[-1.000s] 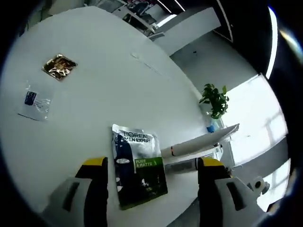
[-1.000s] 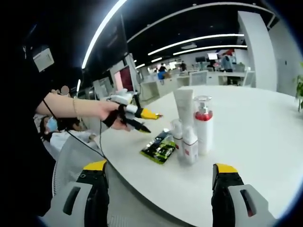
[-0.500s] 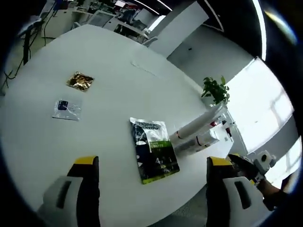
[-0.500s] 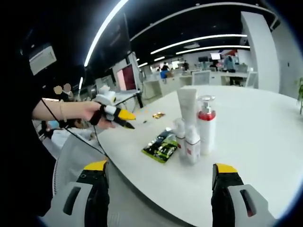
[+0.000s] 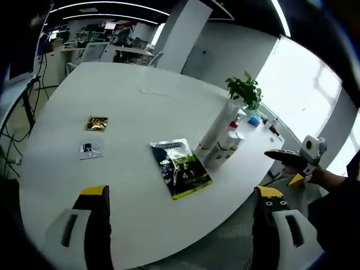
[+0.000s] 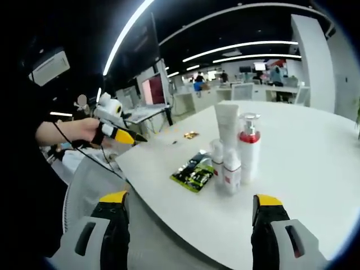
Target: Arrange the skincare products in the storage area until every visible bottle or jar stands upright without overlapping.
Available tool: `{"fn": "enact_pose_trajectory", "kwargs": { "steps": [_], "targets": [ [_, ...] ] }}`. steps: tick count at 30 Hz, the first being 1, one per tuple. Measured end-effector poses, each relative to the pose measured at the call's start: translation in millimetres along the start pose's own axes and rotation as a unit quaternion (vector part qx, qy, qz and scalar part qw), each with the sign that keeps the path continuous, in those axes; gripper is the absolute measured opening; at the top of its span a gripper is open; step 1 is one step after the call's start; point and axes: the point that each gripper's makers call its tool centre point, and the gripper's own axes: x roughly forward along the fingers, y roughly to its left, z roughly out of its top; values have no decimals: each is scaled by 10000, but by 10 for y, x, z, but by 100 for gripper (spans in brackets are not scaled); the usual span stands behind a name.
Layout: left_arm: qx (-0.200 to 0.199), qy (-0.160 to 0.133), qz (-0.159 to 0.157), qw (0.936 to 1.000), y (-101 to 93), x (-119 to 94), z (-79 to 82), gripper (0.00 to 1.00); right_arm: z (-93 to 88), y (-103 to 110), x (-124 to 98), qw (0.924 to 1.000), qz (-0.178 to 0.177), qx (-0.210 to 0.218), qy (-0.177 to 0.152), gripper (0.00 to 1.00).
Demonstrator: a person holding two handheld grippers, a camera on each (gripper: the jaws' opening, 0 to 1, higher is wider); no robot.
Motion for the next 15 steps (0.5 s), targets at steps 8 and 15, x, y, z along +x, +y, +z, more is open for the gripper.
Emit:
{"fn": "enact_pose_trajectory", "kwargs": {
  "steps": [8,15],
  "targets": [
    [24,6,161,9999,31,-126,-186,99,39,-27,39,9998,-131,-158,15,99],
    [15,-87,220,9997,-47,-234,-292,99,91,-155,23,9991,-227,-346,26,99]
  ]
}}
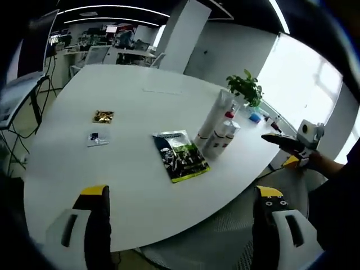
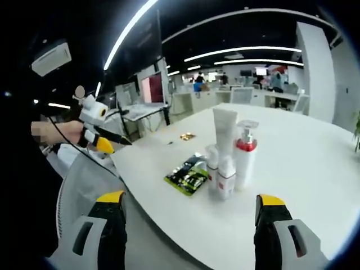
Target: Arrange the skincare products in the storage area until every visible bottle or jar stands upright without overlapping.
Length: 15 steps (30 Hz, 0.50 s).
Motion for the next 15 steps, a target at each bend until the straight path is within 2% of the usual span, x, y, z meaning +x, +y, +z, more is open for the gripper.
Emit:
{"fn": "enact_pose_trajectory", "kwargs": {
  "steps": [5,9,15],
  "targets": [
    [-60,-83,-32,9999,-85,-35,-98,99,48,-82,-18,9995,-84,239,-201,99],
    [-178,-80,-12,9998,-107,-38,-193,99,3,-91,-11,9997,-132,179,-104,97],
    [-161,-3,14,9999,-96,7,-158,99,-5,-66,-6,9996,-86,235,-109,96]
  ]
}}
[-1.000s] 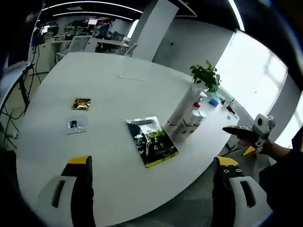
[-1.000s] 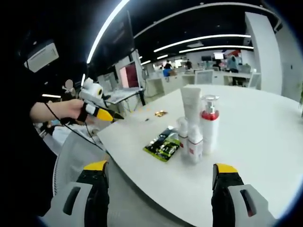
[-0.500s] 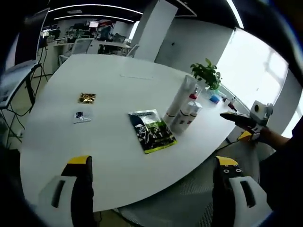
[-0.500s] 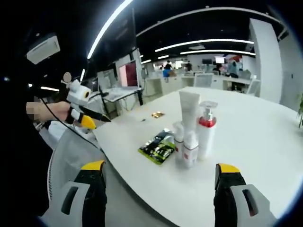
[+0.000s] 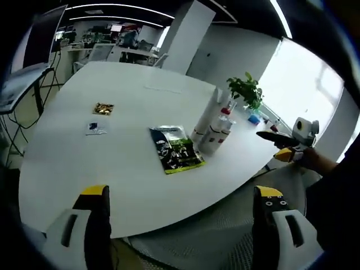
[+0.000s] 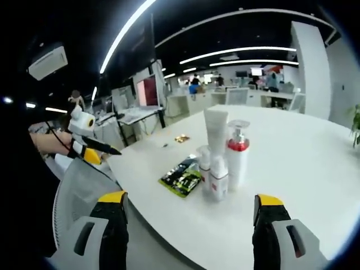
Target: Arrange the skincare products in the storage area until every visible bottle or jar stands upright without overlapping.
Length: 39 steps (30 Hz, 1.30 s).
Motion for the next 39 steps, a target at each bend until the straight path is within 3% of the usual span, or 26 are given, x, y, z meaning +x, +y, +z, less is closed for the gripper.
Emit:
{"fn": "enact_pose_trajectory", "kwargs": {
  "steps": [12,15,19,24,36,39],
  "targets": [
    [73,276,72,9996,59,55,-3,98,-21,-20,-8,9999,27,119,8,92],
    [170,581,59,9981,64,66,-46,98,-10,-23,-16,9999,22,160,-30,92],
    [226,683,65,9974,85,112,-2,98,5,-28,-18,9998,-1,169,-68,91],
    [-8,820,249,9963,179,213,35,93,-3,4,-16,10000,23,73,-14,90],
    [-65,1134,482,9924,450,359,73,93,-33,-71,-24,9997,-45,224,9,86],
    [332,1423,537,9878,538,392,57,93,-24,-82,-26,9996,-58,263,-20,86]
  ]
}}
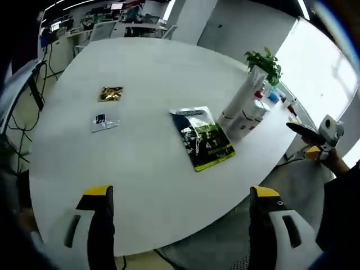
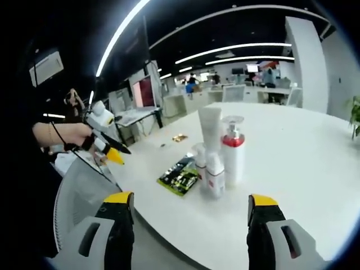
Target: Arrange the skincare products in the storage area until every visible bottle or jar stands upright without overlapping.
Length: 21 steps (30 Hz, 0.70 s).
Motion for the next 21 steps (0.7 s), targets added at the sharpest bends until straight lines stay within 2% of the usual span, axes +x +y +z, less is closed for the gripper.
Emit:
{"fn": "enact_pose_trajectory", "kwargs": {
  "steps": [2,8,13,16,19,21],
  "targets": [
    [251,158,22,9996,46,31,22,95,-11,-2,-3,10000,-21,-7,18,86],
    [116,69,3,9999,157,105,205,94,-22,-21,-1,10000,-70,13,47,86],
    [511,293,14,9983,254,155,285,95,-28,-58,-1,9998,-149,97,50,85],
    [517,352,94,9980,322,179,329,95,-36,-72,0,9997,-185,130,70,85],
    [330,364,175,9986,451,236,421,93,-42,-92,2,9996,-232,150,90,85],
    [244,380,192,9988,470,249,450,91,-45,-101,2,9995,-253,160,99,85]
  ]
}}
